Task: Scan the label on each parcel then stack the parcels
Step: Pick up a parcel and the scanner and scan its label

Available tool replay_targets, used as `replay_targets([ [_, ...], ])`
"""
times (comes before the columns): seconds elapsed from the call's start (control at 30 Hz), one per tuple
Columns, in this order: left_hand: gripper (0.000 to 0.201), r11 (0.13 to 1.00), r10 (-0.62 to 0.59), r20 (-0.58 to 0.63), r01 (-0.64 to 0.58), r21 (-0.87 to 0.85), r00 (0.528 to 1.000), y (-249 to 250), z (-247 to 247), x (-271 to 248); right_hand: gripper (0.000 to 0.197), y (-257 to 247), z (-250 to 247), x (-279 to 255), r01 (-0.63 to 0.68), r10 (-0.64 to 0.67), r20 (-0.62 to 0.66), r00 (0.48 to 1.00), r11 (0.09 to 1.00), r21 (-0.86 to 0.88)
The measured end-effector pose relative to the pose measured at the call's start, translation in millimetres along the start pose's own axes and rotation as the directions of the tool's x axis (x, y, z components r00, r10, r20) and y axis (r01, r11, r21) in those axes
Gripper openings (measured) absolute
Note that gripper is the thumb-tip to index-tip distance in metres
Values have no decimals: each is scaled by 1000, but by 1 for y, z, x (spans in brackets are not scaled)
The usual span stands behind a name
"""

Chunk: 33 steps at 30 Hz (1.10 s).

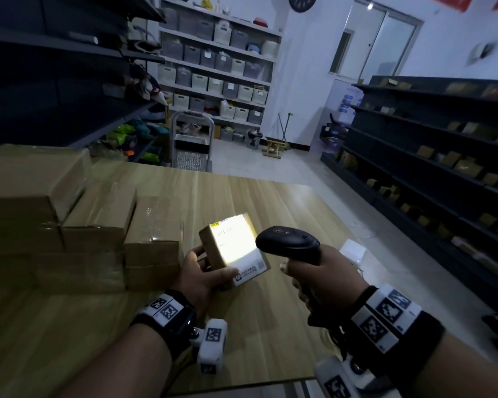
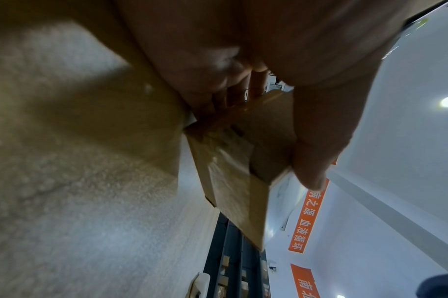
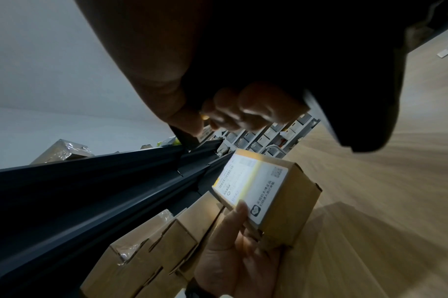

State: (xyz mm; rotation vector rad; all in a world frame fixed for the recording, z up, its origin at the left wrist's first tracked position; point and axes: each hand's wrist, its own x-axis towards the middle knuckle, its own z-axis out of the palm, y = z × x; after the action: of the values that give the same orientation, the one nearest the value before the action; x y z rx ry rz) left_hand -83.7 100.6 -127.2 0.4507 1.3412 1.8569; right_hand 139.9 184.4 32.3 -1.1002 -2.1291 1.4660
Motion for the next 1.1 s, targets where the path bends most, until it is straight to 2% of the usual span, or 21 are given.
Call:
replay_targets([
  [0.07, 142, 1000, 4, -11, -4, 29, 1000, -2, 0, 2, 15, 2, 2, 0, 17, -17, 1, 1000, 1000, 0],
  [0.2, 133, 999, 20, 3, -20, 39, 1000, 1, 1, 0, 5, 4, 2, -1, 27, -27, 10, 1000, 1000, 2],
  [0.27, 140, 999, 22, 3, -22, 34, 1000, 1, 1, 0, 13, 5, 2, -2, 23, -23, 17, 1000, 1000, 18],
  [0.37, 150, 1000, 23, 1, -23, 19, 1000, 1, 1, -2, 34, 3, 3, -3, 25, -26, 7, 1000, 999, 28],
  [0.4, 151, 1000, 27, 4, -27, 13, 1000, 1, 1, -3, 34, 3, 3, -3, 28, -28, 2, 1000, 999, 34],
  [0.53, 162, 998, 43, 18, -42, -52, 999, 2, 1, -3, 11, 0, -1, -1, 21, -20, -13, 1000, 996, 88],
  [0.67, 164, 997, 42, 23, -41, -62, 999, 4, 2, -6, 12, 0, -7, 2, 31, -29, -21, 999, 992, 119],
  [0.77, 158, 997, 17, 13, -16, -79, 1000, 3, 2, -5, 13, 3, -10, 7, 2, -3, 2, 1000, 966, 257],
  [0.83, 140, 997, 3, 2, -3, -81, 1000, 5, 3, -8, 11, 11, -12, 12, -22, 27, -8, 1000, 919, 394],
  [0.9, 115, 996, -7, 1, 7, -90, 1000, 7, 3, -8, 26, 25, -17, 20, -59, 66, 8, 998, 835, 548],
  [0.93, 109, 995, -18, 3, 18, -100, 1000, 7, 2, -8, 29, 32, -19, 23, -90, 96, 24, 995, 781, 618],
  [1.0, 117, 993, -26, 11, 27, -116, 1000, 6, 3, -7, 27, 48, -24, 32, -141, 157, 45, 987, 678, 721],
  [1.07, 135, 994, -15, -17, 13, -107, 1000, 4, 7, -5, 29, 68, -31, 44, -141, 192, 36, 981, 569, 810],
  [1.1, 134, 996, -10, -40, 6, -94, 999, 2, 10, -3, 29, 78, -33, 49, -138, 214, 27, 976, 525, 840],
])
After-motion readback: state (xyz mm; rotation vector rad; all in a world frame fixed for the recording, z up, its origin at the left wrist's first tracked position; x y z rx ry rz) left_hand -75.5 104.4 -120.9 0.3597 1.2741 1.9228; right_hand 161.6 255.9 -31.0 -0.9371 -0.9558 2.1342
